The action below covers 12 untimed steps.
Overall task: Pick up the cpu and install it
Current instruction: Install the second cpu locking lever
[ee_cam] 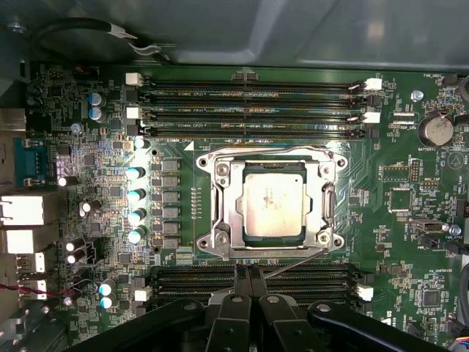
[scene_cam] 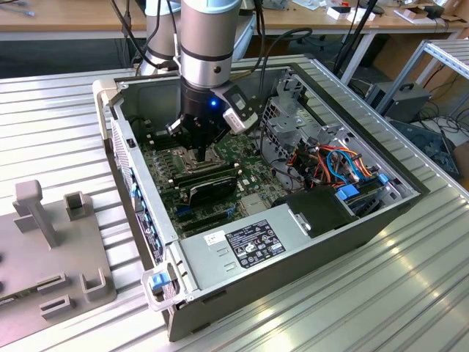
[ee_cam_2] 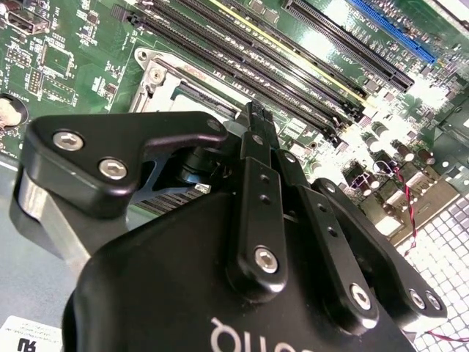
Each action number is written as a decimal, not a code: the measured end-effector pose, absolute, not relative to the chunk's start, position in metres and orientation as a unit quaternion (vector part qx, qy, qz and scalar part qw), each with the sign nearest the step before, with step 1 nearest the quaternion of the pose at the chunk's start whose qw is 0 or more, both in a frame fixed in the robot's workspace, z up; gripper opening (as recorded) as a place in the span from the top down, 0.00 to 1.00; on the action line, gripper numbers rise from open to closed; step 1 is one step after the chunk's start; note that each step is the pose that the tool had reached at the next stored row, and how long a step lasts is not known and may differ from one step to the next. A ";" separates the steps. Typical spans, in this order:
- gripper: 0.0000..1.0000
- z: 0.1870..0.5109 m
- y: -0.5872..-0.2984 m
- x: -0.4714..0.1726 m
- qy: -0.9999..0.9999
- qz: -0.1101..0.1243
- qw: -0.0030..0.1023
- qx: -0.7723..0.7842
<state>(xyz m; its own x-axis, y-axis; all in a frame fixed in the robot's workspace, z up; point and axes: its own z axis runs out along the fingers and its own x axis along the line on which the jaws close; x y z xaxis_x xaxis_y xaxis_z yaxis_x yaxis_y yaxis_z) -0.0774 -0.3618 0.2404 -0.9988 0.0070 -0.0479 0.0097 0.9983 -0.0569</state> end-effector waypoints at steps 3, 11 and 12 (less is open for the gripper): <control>0.89 0.240 -0.362 -0.078 0.999 -0.028 0.024 0.004; 0.89 0.235 -0.362 -0.082 0.999 -0.029 0.024 0.004; 0.89 0.235 -0.362 -0.082 0.999 -0.029 0.024 0.004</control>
